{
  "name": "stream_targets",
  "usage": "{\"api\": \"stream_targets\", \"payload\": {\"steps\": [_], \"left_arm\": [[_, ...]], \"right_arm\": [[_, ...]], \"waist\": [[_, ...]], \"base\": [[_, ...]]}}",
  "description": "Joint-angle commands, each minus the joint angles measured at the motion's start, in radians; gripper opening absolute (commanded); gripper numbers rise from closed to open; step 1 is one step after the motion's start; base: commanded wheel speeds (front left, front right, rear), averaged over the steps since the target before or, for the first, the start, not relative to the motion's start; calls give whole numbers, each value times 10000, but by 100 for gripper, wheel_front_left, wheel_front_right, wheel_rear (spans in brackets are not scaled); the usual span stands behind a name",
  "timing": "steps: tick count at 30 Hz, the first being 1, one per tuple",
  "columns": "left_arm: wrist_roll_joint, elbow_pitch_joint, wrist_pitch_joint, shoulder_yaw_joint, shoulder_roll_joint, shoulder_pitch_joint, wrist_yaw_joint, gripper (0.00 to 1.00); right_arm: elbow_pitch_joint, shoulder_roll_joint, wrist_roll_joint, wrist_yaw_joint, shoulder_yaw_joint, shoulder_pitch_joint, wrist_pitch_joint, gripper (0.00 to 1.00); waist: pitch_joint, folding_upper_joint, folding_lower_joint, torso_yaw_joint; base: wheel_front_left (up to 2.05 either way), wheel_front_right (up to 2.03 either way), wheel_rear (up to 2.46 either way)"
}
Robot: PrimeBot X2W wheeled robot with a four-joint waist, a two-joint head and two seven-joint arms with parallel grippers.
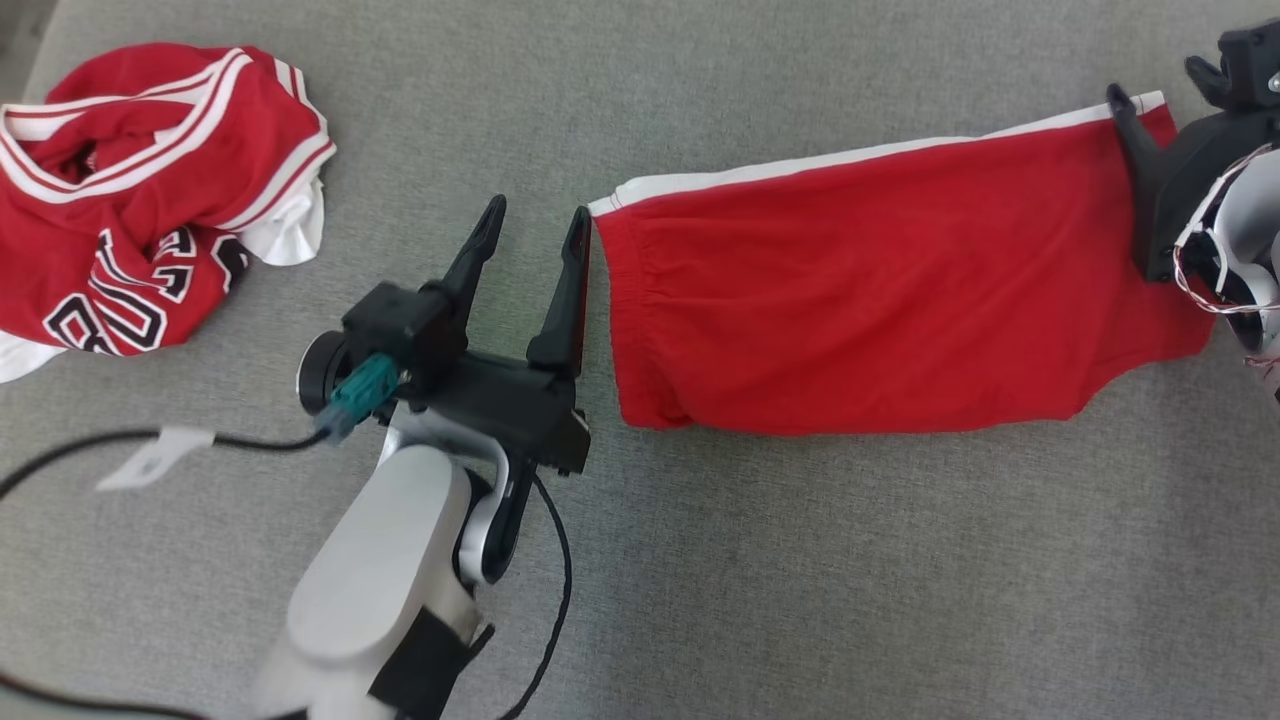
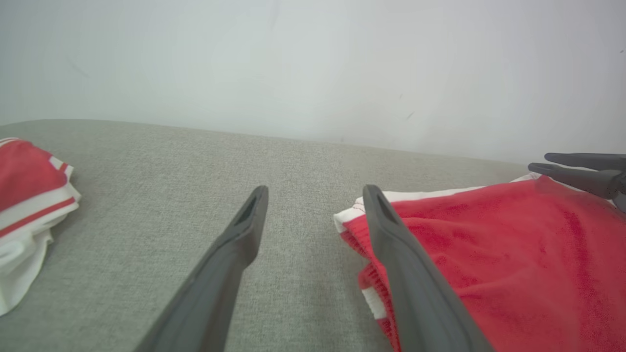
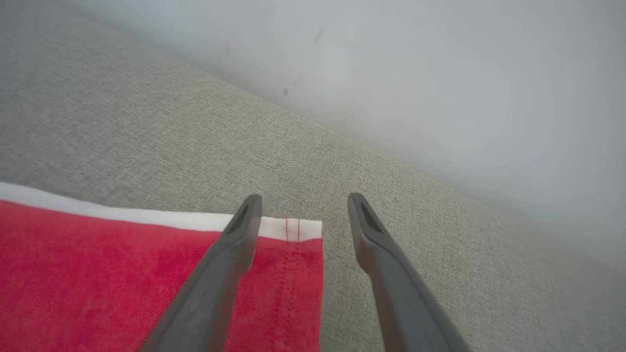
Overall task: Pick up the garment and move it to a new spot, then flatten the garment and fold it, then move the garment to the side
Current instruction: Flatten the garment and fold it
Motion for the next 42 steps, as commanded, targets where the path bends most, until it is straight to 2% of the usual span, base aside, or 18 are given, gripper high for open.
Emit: {"api": "stream_targets", "payload": {"steps": [1, 4, 9, 15, 19, 24, 32, 42], "left_arm": [[234, -431, -73, 157, 79, 407, 48, 100], [588, -1212, -58, 417, 343, 1216, 93, 100], [1183, -2797, -60, 892, 760, 3146, 130, 100], [1512, -4112, -61, 1344, 743, 4980, 287, 100], [1563, -4743, -63, 1783, 539, 6103, 382, 100], [1680, -4801, -62, 1904, 424, 6341, 207, 100], [1911, -4674, -63, 1593, 286, 6098, 19, 100], [2021, -4570, -63, 1589, 231, 6119, -132, 100]], "right_arm": [[258, 35, 40, -26, -155, -141, -145, 100], [956, 105, 148, -26, -683, -160, 17, 100], [2036, 601, 212, -26, -1471, 30, 948, 100], [2423, 909, 498, -26, -1879, 420, 1673, 100], [2269, 965, 789, -26, -1908, 939, 2369, 100], [2084, 984, 916, -26, -2084, 1318, 2601, 100], [2812, 988, 536, -26, -2831, 1264, 2723, 100], [3851, 1670, 227, 12, -3546, 1238, 3690, 100]], "waist": [[-157, -1, -1, 66], [-447, -1, -1, -33], [-1090, -1, -1, -234], [-1652, -1, -1, -258], [-1999, -1, -1, -155], [-2066, -1, -1, 43], [-1798, -1, -1, 646], [-1735, -1, -1, 959]], "base": [[0, 0, 0], [0, 0, 0], [0, 0, 0], [0, 0, 0], [0, 0, 0], [0, 0, 0], [0, 0, 0], [0, 0, 0]]}}
